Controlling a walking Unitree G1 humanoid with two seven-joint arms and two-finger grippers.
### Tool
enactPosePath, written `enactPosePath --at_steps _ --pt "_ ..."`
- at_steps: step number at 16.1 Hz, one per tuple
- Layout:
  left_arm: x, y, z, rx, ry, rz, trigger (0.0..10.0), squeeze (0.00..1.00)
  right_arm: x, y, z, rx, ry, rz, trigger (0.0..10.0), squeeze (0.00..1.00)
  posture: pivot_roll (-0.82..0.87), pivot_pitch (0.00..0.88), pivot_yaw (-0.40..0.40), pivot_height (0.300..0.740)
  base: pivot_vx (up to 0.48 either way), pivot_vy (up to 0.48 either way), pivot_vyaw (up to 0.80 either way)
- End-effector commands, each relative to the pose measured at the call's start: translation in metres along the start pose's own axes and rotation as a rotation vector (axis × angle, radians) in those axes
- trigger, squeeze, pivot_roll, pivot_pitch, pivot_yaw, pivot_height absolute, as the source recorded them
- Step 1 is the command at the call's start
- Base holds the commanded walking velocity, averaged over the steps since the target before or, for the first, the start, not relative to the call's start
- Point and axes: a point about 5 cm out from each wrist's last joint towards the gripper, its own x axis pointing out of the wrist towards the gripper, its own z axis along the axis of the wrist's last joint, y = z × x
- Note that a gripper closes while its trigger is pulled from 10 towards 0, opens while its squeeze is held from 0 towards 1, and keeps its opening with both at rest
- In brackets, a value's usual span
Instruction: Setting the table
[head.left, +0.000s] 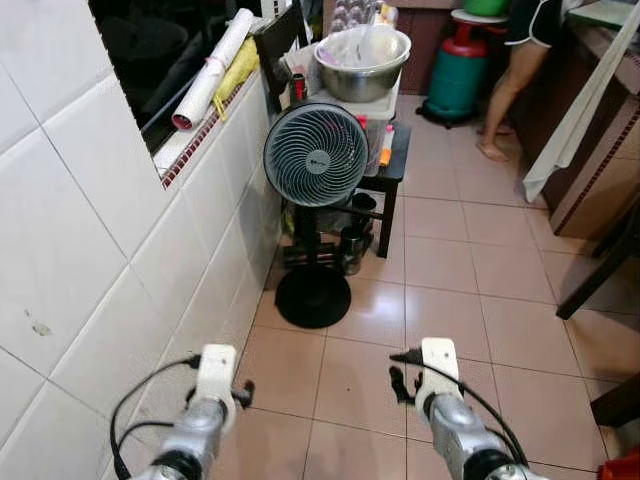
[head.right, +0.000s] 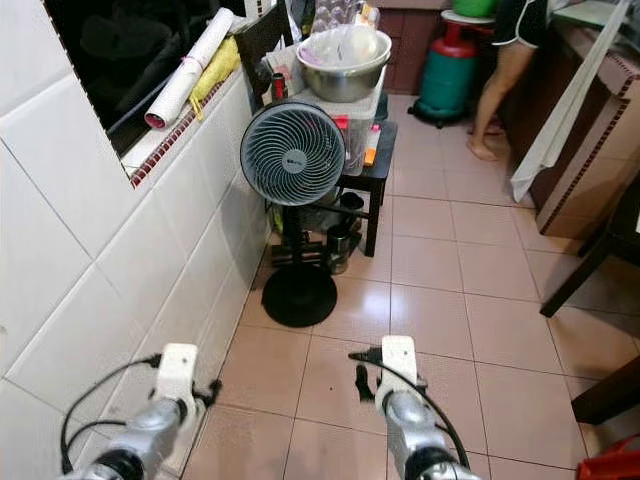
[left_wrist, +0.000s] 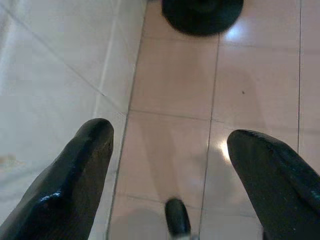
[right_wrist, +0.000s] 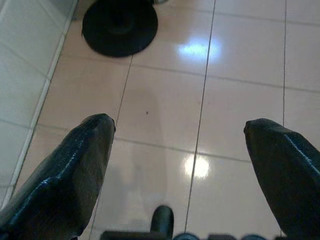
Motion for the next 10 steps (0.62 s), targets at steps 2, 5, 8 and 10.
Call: enactPosePath --at_steps 2,5,8,10 --pt "-0.003 -0.001 -0.016 0.032 0.052 -0.015 10.0 0.0 -0.003 0.003 -0.012 -0.019 0.037 0.012 10.0 0.0 -0.03 0.0 0.038 0.74 0.0 0.0 0.0" --pt "-0.007 0.003 -0.032 0.04 0.085 -0.011 10.0 0.0 -0.006 0.002 -0.025 -0.053 0.07 0.026 10.0 0.0 -0.03 0.0 0.038 0.74 0.0 0.0 0.0" --pt "-0.009 0.01 -0.04 0.045 0.101 0.012 10.0 0.0 -0.008 0.0 -0.029 -0.058 0.08 0.023 10.0 0.0 -0.03 0.0 0.039 0.74 0.0 0.0 0.0" --pt "-0.009 0.018 -0.037 0.048 0.098 0.022 10.0 0.0 -0.007 -0.001 -0.028 -0.06 0.079 0.022 10.0 0.0 -0.03 0.0 0.039 0.74 0.0 0.0 0.0"
